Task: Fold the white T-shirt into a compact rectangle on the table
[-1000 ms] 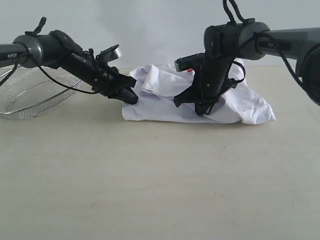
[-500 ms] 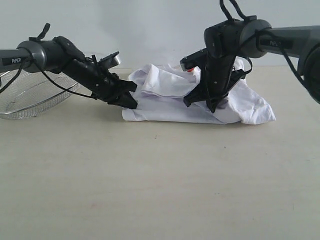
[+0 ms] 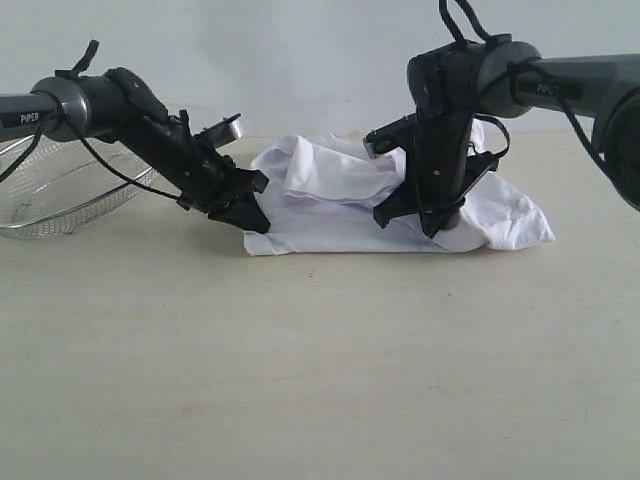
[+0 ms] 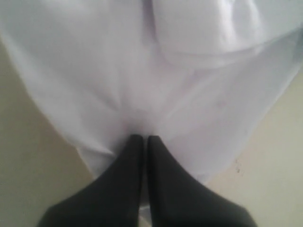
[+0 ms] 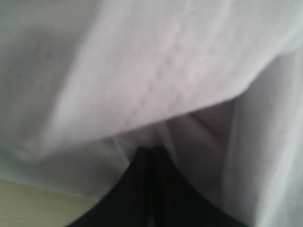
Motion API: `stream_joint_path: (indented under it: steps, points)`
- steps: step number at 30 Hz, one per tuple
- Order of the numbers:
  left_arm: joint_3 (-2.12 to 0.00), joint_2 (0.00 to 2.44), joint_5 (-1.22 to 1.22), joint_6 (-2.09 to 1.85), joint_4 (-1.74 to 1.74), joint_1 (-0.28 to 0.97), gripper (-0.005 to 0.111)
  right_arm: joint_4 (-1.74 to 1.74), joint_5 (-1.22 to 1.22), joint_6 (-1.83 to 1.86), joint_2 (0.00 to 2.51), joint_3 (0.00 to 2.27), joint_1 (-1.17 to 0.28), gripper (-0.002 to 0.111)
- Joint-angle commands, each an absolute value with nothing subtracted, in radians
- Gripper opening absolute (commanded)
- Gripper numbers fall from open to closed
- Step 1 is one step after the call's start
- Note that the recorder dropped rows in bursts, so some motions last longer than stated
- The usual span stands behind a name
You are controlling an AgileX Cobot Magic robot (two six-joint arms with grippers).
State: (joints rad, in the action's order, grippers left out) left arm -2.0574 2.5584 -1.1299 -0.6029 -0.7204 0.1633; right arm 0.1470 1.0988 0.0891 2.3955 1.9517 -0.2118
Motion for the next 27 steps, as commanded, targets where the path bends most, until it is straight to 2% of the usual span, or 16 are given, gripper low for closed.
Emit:
stream_joint_path:
  steps: [1,8,16,22,27]
  points:
    - [-2.05,2.566,-1.221,-0.591,-0.656,0.17,0.004,0.128,1.187,0.095,2.395,1.889,-0.222,0.0]
    - [-2.05,2.533,-1.221,-0.591,-0.628,0.17,0.004,0.102,1.028,0.086,2.291,1.702,-0.241,0.0]
    - [-2.045,2.508,-1.221,-0.567,-0.612,0.161,0.004,0.117,0.918,0.086,2.149,1.687,-0.241,0.0]
    - [-2.045,2.508,-1.221,-0.57,-0.628,0.161,0.004,0.272,0.83,0.005,2.155,1.687,-0.235,0.0]
    - [-2.047,2.507,-1.221,-0.675,-0.809,0.163,0.004,0.297,0.79,-0.012,2.184,1.689,-0.208,0.0]
